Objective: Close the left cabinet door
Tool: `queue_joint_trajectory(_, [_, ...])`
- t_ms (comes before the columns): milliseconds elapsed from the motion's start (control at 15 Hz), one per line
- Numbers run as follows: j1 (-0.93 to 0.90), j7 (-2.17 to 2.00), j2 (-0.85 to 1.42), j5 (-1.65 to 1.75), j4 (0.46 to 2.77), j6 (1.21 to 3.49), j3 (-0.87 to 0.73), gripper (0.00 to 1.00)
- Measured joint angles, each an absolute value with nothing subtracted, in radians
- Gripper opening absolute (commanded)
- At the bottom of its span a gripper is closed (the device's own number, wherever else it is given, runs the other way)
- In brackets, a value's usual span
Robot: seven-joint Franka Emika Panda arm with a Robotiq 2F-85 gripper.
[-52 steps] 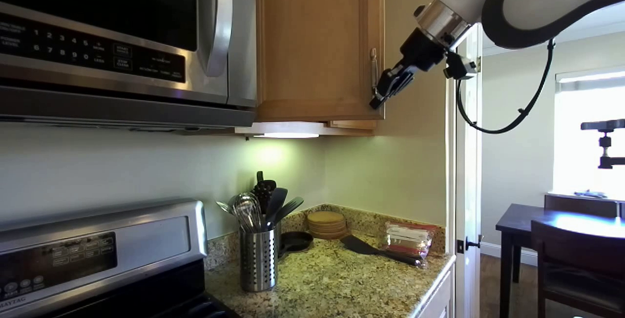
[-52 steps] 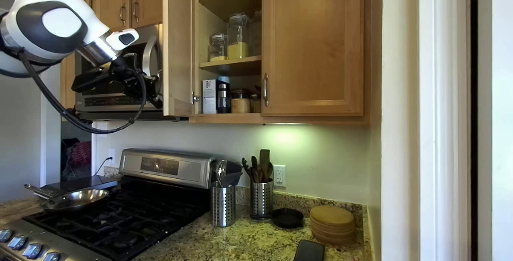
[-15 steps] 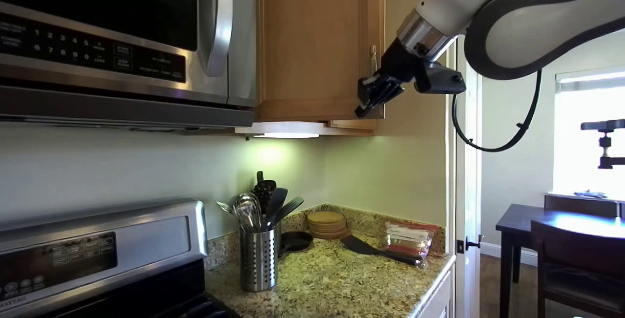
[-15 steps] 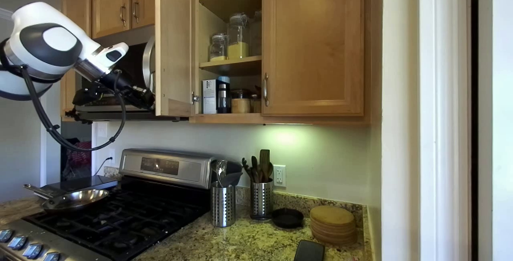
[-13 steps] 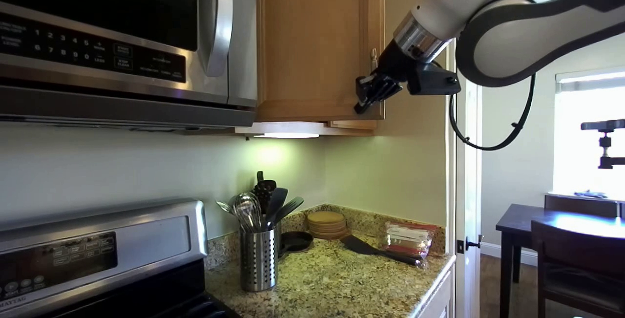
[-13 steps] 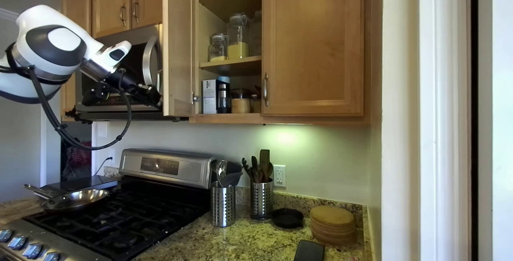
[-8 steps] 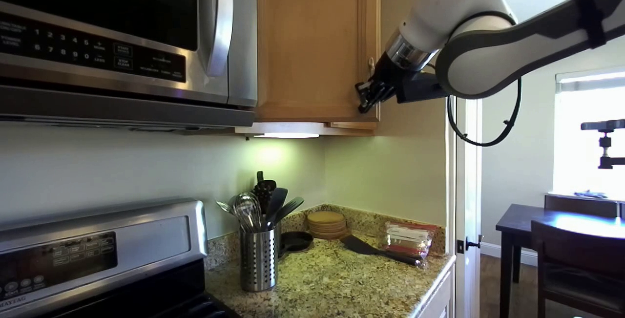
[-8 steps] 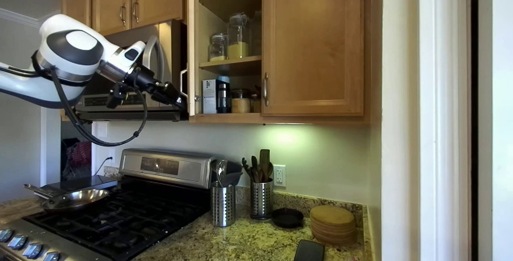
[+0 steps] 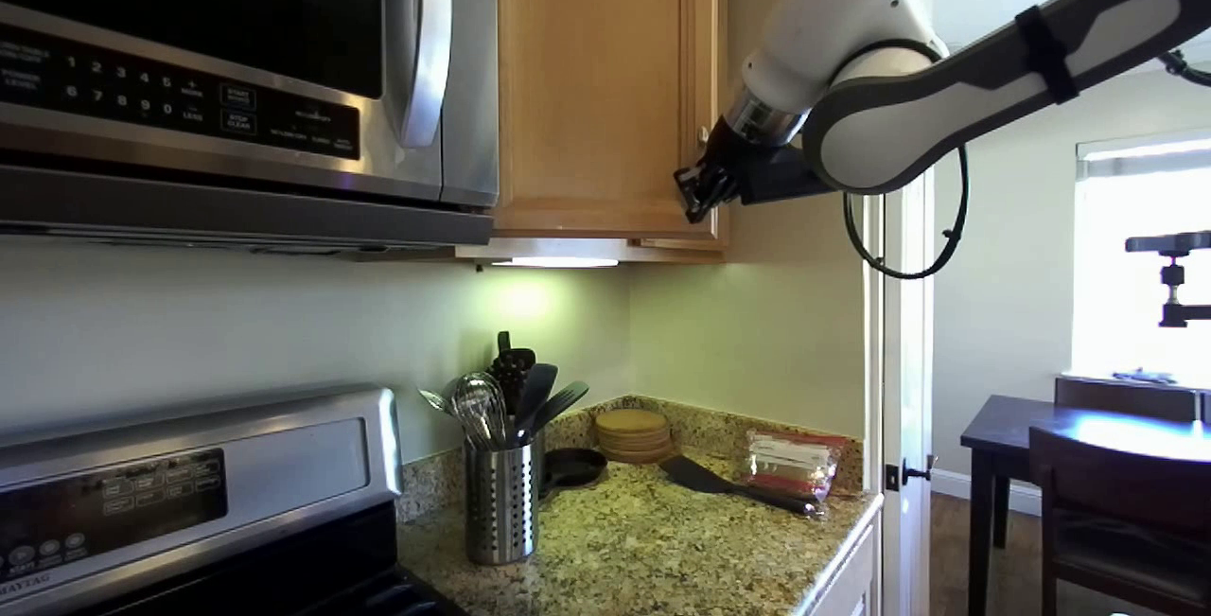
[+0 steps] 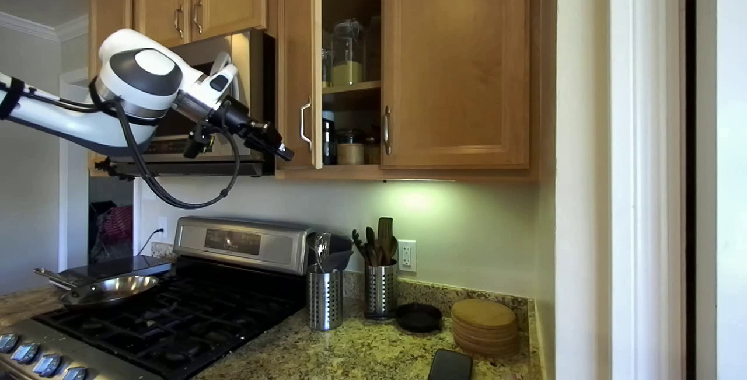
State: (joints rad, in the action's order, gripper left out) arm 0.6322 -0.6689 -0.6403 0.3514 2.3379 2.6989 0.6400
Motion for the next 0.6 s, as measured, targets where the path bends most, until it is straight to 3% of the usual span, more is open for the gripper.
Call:
queue_joint_trajectory(67, [0.627, -0.665, -0.624, 0.351, 2.329, 2.698, 0.640, 0.31])
queue_joint_trajectory(267, [0.588, -0.632, -0.574, 0.350, 2.305, 2.657, 0.624, 0.40])
queue_joint_trajectory(600, [0.317, -0.424, -0.460, 0.270, 2.299, 2.566, 0.413, 0.73])
